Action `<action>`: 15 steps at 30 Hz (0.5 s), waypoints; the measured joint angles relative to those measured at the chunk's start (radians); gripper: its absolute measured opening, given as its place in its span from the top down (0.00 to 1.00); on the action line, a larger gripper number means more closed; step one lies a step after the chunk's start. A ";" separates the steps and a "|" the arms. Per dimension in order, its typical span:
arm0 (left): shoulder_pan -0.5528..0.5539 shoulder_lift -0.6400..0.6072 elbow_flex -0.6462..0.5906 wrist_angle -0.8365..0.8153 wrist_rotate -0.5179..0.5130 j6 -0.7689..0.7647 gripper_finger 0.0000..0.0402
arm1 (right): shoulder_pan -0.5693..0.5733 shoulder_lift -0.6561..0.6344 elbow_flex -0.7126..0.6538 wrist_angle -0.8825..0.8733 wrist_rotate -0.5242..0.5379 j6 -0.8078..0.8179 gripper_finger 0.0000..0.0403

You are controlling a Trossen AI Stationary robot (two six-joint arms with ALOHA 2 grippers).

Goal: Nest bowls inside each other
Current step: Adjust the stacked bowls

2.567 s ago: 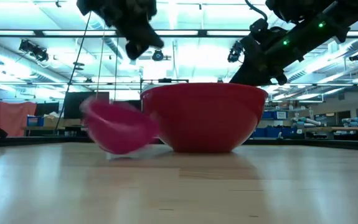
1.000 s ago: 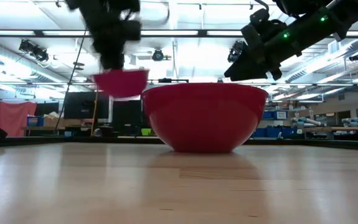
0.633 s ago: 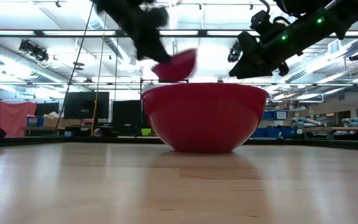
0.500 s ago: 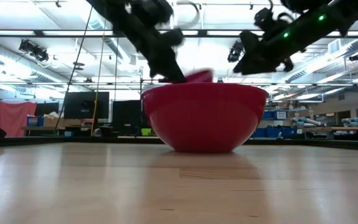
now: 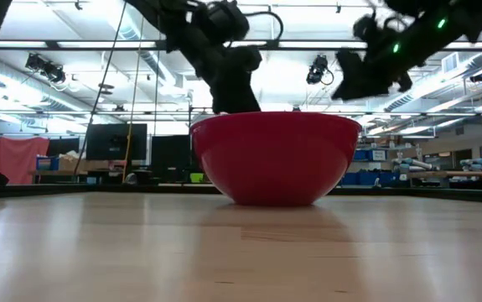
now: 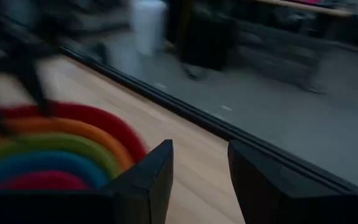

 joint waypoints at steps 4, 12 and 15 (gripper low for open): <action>0.004 -0.077 0.004 -0.087 0.000 0.008 0.55 | -0.081 0.041 -0.001 -0.086 0.035 0.042 0.60; 0.039 -0.309 -0.189 -0.025 -0.008 -0.004 0.55 | -0.213 0.069 -0.001 -0.172 -0.208 0.139 0.60; 0.049 -0.414 -0.341 0.076 -0.020 -0.047 0.55 | -0.226 0.086 -0.001 -0.145 -0.390 0.133 0.60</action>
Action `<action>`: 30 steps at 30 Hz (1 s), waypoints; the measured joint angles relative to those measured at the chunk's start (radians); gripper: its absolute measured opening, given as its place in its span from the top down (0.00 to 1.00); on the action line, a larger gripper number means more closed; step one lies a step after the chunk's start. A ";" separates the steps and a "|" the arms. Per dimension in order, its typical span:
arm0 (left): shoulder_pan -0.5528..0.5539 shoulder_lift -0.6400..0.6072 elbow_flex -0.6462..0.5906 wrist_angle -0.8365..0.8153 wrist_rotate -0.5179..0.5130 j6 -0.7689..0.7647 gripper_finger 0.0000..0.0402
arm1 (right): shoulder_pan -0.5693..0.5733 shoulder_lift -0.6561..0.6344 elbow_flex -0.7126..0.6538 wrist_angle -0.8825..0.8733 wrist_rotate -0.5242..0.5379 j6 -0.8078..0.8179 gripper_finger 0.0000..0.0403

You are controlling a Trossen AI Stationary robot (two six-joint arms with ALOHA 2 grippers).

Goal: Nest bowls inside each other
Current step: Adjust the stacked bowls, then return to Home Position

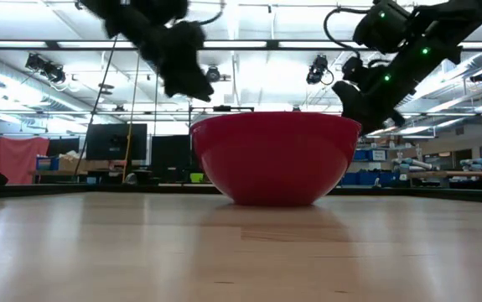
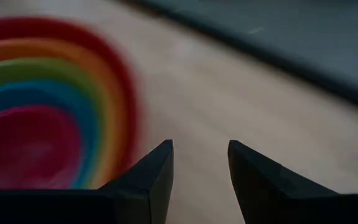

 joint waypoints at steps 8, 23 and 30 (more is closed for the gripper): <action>-0.045 -0.248 -0.296 0.136 -0.053 -0.078 0.55 | 0.133 0.000 0.000 0.041 -0.196 0.064 0.60; -0.238 -0.666 -0.372 0.206 -0.177 -0.012 0.55 | 0.346 -0.386 0.000 0.006 -0.145 -0.235 0.66; -0.294 -0.856 -0.699 0.498 -0.257 -0.004 0.55 | 0.465 -0.560 -0.222 0.408 -0.274 -0.443 0.97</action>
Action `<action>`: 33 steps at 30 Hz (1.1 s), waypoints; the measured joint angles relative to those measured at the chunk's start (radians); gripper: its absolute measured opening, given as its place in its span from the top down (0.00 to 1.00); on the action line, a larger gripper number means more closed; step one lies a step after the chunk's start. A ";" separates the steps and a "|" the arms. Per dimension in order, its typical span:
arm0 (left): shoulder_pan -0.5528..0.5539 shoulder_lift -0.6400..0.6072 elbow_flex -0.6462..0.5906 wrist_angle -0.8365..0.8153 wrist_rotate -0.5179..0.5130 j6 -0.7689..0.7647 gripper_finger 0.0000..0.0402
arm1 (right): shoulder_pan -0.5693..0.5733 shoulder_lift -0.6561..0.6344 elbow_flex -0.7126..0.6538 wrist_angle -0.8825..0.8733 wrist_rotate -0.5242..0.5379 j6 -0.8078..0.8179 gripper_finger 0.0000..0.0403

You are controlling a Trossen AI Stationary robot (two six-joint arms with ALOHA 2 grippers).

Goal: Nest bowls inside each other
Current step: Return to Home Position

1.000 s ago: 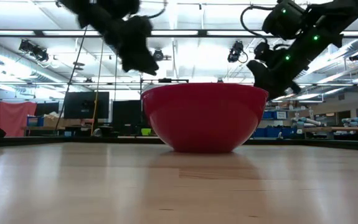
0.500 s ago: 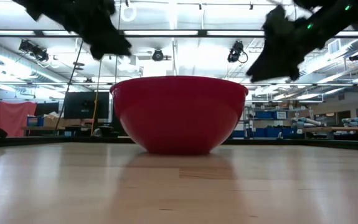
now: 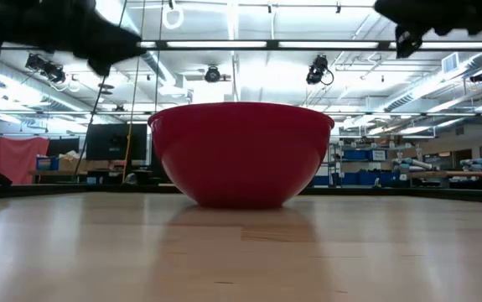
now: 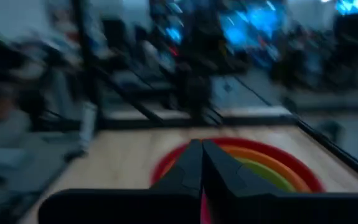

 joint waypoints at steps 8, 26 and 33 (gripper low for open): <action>0.003 -0.167 -0.159 0.115 -0.051 0.041 0.55 | -0.011 -0.159 -0.224 0.193 0.037 0.007 0.98; 0.032 -0.485 -0.130 -0.229 -0.050 0.029 0.55 | -0.056 -0.474 -0.329 -0.004 0.046 0.106 0.99; 0.034 -0.482 -0.303 0.026 -0.051 0.008 0.56 | -0.076 -0.472 -0.341 0.014 0.088 0.079 0.99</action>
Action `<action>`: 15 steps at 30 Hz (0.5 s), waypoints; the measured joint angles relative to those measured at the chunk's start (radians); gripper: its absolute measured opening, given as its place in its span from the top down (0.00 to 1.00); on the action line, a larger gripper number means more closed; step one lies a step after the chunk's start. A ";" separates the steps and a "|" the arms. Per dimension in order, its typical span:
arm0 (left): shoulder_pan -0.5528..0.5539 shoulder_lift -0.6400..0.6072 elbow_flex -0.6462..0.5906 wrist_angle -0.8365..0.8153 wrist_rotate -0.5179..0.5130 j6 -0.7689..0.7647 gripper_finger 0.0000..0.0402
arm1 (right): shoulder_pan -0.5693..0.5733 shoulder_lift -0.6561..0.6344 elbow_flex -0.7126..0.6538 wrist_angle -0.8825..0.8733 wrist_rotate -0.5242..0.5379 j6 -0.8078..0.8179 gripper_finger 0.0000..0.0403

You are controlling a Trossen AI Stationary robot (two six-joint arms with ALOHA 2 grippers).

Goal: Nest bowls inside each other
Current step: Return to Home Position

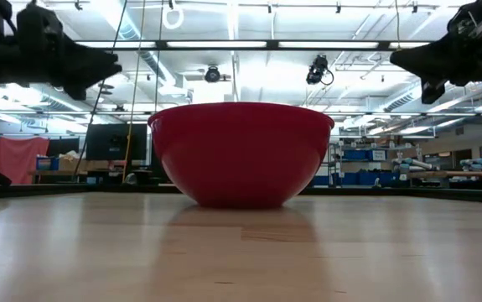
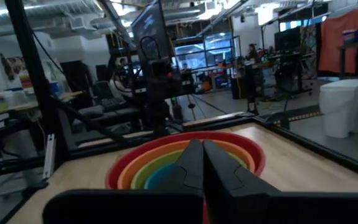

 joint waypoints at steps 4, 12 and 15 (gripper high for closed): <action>0.000 -0.001 0.008 -0.116 -0.038 -0.027 0.62 | -0.002 -0.012 0.000 -0.001 0.000 -0.017 0.99; -0.024 -0.001 0.010 -0.139 0.019 0.010 0.86 | 0.011 -0.028 0.000 -0.038 -0.004 0.000 0.99; -0.021 -0.002 -0.007 -0.133 0.124 0.031 0.97 | 0.011 -0.028 0.000 -0.045 -0.016 -0.011 0.99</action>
